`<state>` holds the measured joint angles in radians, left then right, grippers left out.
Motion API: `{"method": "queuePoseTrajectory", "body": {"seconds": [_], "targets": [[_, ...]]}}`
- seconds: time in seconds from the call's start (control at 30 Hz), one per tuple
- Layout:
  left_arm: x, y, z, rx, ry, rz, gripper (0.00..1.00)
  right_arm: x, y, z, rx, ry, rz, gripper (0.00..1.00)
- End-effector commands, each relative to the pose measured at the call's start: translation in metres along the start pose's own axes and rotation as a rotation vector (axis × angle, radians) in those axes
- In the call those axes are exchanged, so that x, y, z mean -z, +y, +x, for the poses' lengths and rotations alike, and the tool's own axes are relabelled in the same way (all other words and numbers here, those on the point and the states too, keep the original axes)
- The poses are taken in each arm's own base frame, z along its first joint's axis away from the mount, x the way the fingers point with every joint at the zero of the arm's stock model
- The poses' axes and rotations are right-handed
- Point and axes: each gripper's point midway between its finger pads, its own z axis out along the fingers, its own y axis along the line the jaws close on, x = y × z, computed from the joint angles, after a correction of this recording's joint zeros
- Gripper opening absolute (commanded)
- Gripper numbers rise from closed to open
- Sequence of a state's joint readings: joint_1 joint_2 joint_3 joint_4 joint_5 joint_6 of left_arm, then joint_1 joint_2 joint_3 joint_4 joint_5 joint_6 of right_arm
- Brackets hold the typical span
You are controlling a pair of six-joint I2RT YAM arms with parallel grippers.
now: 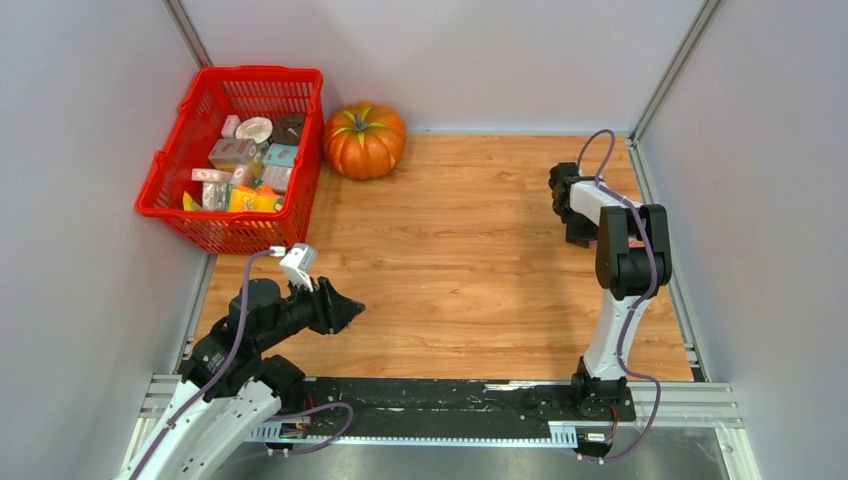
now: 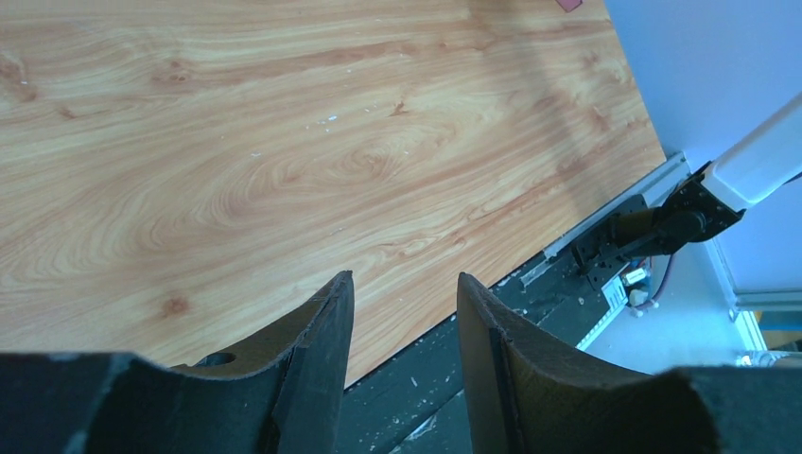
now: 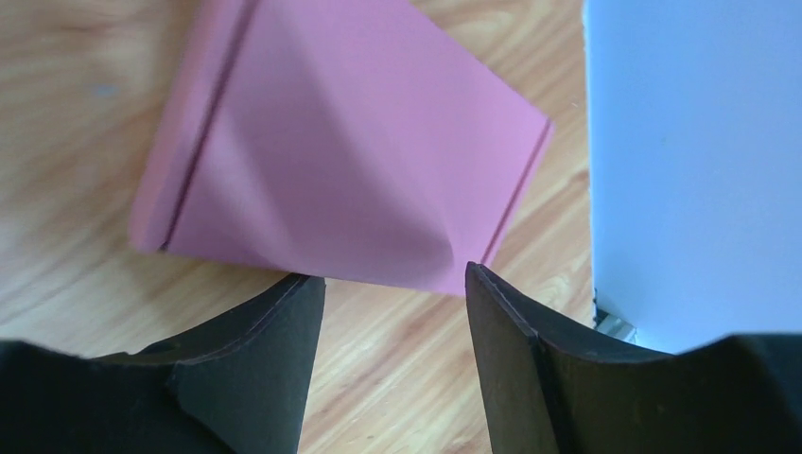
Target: Fold the paper box
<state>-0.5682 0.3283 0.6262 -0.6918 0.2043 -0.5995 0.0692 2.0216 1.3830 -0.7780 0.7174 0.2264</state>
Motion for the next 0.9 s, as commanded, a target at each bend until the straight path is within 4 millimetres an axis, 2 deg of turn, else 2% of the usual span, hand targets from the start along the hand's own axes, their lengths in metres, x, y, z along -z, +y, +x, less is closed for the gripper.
{"method": "queuePoseTrajectory", "body": {"seconds": [0.0, 0.07, 0.13, 0.27, 0.37, 0.4, 0.47, 0.57, 0.63, 0.8, 0.87], "targets": [[0.003, -0.009, -0.006, -0.076, -0.019, 0.048, 0.52, -0.010, -0.028, 0.016, -0.017, 0.045, 0.055, 0.62], [0.004, -0.009, -0.006, -0.087, -0.017, 0.047, 0.52, -0.010, -0.026, 0.016, -0.037, 0.046, 0.034, 0.62], [0.004, -0.009, -0.006, -0.096, -0.015, 0.042, 0.52, -0.017, -0.034, 0.015, -0.074, 0.060, 0.033, 0.63], [0.007, -0.010, -0.011, -0.113, -0.019, 0.035, 0.52, -0.016, -0.022, 0.004, -0.103, 0.056, -0.025, 0.63], [0.005, -0.010, -0.012, -0.117, -0.015, 0.027, 0.52, 0.000, -0.008, -0.006, -0.064, 0.001, -0.059, 0.63], [0.004, -0.009, -0.012, -0.115, -0.012, 0.025, 0.52, 0.008, -0.008, -0.014, -0.068, -0.041, -0.061, 0.66], [0.004, -0.009, -0.012, -0.110, -0.008, 0.020, 0.52, 0.013, -0.009, -0.017, -0.034, -0.082, -0.034, 0.70], [0.003, -0.007, -0.012, -0.104, -0.008, 0.008, 0.52, 0.011, -0.013, -0.029, -0.026, -0.105, -0.006, 0.72], [0.002, -0.005, -0.011, -0.104, -0.001, -0.004, 0.52, 0.004, -0.007, -0.031, -0.011, -0.095, -0.012, 0.72], [0.003, -0.003, -0.013, -0.102, 0.015, -0.028, 0.52, -0.002, 0.005, -0.051, -0.030, -0.111, -0.025, 0.72], [0.004, -0.002, -0.017, -0.103, 0.011, -0.042, 0.52, -0.010, -0.004, -0.055, -0.058, -0.091, 0.004, 0.71]]}}
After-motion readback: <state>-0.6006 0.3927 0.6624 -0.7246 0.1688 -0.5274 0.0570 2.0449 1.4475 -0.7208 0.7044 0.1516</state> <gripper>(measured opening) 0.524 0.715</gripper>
